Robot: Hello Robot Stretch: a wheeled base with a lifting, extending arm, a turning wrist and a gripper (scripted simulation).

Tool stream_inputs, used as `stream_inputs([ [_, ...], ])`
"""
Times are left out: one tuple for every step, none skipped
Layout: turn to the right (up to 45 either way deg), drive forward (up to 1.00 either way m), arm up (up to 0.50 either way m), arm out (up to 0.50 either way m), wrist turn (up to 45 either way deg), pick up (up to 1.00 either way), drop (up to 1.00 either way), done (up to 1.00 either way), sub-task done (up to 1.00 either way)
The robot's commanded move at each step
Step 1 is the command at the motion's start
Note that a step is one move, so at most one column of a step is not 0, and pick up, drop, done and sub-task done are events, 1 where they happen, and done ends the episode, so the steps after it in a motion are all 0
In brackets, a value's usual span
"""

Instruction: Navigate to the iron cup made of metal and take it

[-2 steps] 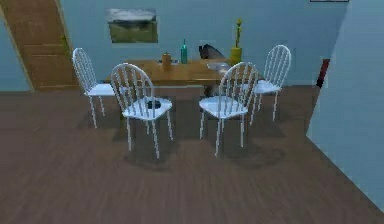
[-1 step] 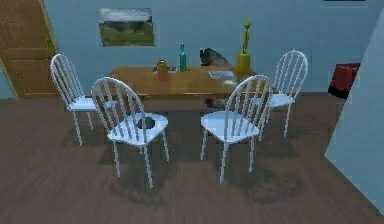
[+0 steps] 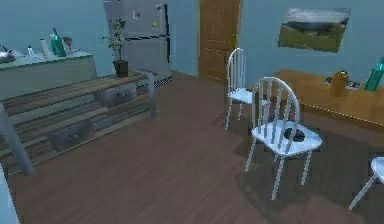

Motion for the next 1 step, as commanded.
stream_inputs([
  [0.0,1.0,0.0,0.0,0.0,0.0,0.0,0.0,0.0],
])
